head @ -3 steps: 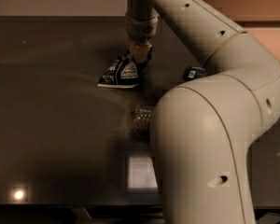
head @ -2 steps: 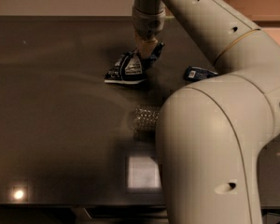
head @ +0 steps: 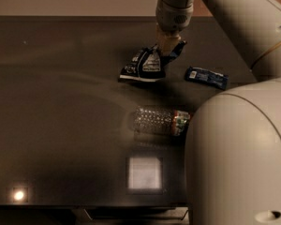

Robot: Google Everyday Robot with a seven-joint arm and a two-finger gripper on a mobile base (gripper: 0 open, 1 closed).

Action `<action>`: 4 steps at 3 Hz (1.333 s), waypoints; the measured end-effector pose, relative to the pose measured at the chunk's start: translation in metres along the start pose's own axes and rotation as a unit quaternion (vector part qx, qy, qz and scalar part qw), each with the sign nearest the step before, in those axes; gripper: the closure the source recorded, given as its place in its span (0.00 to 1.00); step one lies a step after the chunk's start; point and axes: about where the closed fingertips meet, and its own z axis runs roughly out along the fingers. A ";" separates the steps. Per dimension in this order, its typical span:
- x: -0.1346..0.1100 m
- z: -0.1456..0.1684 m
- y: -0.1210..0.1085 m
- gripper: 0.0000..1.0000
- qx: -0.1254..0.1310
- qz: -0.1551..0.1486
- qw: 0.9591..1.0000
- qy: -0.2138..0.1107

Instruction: Move blue chip bag near water bottle

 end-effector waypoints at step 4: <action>0.036 0.004 0.094 0.82 -0.047 -0.012 0.997 -0.053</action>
Offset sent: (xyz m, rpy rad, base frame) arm -0.0921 -0.0850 -0.0159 0.0281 0.1757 0.0360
